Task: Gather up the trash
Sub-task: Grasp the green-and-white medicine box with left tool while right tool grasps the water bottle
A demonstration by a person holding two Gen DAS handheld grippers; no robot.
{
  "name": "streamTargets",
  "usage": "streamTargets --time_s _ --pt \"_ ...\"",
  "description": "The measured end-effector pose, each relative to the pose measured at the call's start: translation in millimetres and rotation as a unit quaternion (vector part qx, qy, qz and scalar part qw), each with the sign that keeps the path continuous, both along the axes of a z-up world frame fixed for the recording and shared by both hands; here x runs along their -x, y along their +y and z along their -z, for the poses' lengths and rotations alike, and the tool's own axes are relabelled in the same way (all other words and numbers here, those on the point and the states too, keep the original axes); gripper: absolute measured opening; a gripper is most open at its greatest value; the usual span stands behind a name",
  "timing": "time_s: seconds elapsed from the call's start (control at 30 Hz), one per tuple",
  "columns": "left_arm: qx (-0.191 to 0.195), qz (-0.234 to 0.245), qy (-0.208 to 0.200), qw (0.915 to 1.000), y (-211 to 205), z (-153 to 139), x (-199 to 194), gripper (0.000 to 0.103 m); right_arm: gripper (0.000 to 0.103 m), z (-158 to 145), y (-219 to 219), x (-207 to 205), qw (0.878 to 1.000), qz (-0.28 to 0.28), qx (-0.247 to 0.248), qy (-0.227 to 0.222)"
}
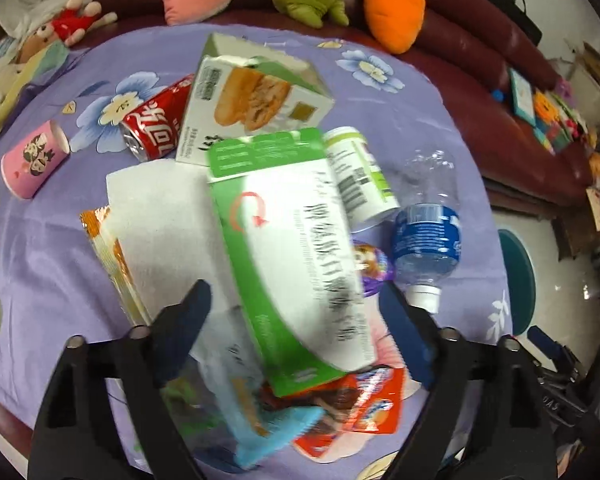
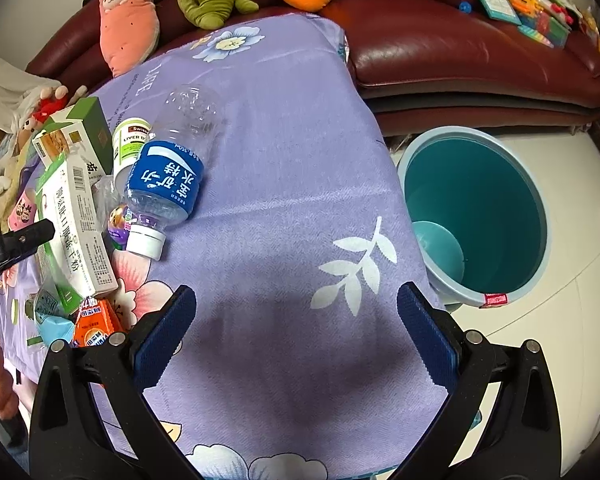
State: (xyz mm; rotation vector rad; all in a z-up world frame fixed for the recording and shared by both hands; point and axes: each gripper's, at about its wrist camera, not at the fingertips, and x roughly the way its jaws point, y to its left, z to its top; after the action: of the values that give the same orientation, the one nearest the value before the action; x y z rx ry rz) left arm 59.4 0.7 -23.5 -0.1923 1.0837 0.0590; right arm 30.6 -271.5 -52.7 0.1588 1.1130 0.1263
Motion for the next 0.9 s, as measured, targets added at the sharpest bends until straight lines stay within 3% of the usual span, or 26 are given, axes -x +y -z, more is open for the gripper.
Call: streamTargets --time_s 0.13,0.27,0.47,0.5,0.53,0.9 --pt "-0.082 -0.017 0.0 0.9965 -28 6 -1 0.095 0.097 3 -6 -5 1.0 -0.002 -0.011 0.001" --pt "-0.11 -0.047 0.03 0.9924 -30 27 -4 0.096 0.097 7 -13 -9 1.0 -0.002 -0.022 0.007" --pt "-0.056 -0.049 0.064 0.9952 -21 55 -13 0.096 0.097 9 -21 -20 1.0 -0.002 -0.024 0.018" --pt "-0.043 -0.047 0.059 0.9963 -19 56 -13 0.091 0.097 8 -21 -22 1.0 -0.001 -0.025 0.018" --pt "-0.041 -0.043 0.053 0.9968 -17 55 -13 0.076 0.097 8 -22 -23 1.0 0.0 -0.024 0.018" --pt "-0.01 0.055 -0.035 0.9979 -8 14 -7 0.075 0.097 -6 -11 -45 0.999 0.001 -0.038 0.027"
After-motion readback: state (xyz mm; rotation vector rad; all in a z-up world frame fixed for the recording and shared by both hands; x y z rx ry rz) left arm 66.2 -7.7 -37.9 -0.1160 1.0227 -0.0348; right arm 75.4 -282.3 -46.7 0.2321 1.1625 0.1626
